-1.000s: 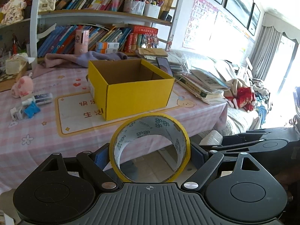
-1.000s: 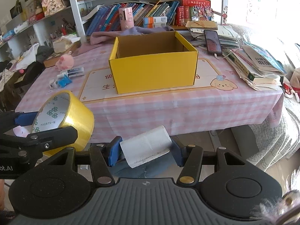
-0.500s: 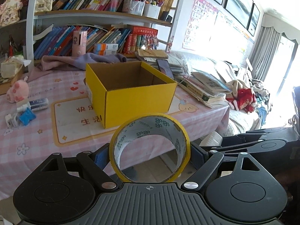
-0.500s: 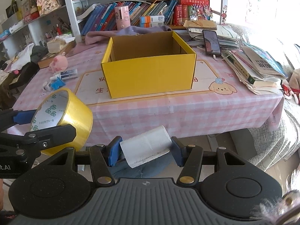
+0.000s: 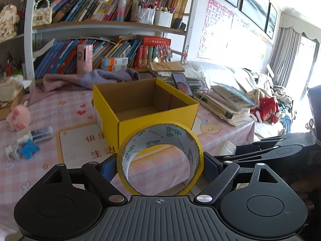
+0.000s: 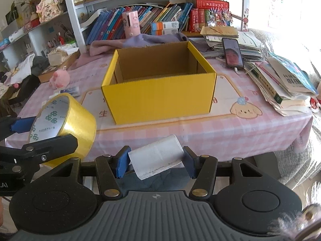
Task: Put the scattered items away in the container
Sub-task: 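Lift and carry the white roll and tape roll over the yellow box with both tools, then lower both tools into the yellow box and open both grippers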
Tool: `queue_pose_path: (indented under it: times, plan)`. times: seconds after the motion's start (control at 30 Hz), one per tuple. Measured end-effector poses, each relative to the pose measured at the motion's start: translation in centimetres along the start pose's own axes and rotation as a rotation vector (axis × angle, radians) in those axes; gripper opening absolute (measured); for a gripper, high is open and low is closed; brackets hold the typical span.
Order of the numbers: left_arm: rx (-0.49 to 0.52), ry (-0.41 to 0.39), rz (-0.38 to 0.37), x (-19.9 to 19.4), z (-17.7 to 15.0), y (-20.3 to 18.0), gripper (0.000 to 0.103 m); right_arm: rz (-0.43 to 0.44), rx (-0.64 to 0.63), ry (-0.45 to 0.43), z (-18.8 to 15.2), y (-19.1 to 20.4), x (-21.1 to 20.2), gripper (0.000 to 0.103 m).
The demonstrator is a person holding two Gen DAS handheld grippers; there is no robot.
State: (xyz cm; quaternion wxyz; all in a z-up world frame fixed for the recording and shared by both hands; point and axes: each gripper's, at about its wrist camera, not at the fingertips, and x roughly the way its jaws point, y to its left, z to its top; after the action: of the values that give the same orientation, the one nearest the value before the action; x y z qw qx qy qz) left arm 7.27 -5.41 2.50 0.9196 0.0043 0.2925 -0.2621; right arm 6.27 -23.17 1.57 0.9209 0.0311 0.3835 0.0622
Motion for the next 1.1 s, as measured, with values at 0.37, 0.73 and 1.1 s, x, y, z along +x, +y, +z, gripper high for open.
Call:
queue_pose_path:
  times: [0.37, 0.73, 1.1]
  plan:
    - [0.051, -0.059, 0.023, 3.3, 4.8, 0.1, 0.087, 0.043, -0.087, -0.076, 6.4, -1.5, 2.7, 0.053]
    - [0.013, -0.074, 0.107, 7.9, 8.9, 0.3, 0.087, 0.13, -0.175, -0.09, 12.9, -4.3, 6.9, 0.053]
    - [0.014, -0.038, 0.217, 14.3, 13.1, 1.2, 0.087, 0.222, -0.342, -0.106, 18.9, -6.5, 13.3, 0.053]
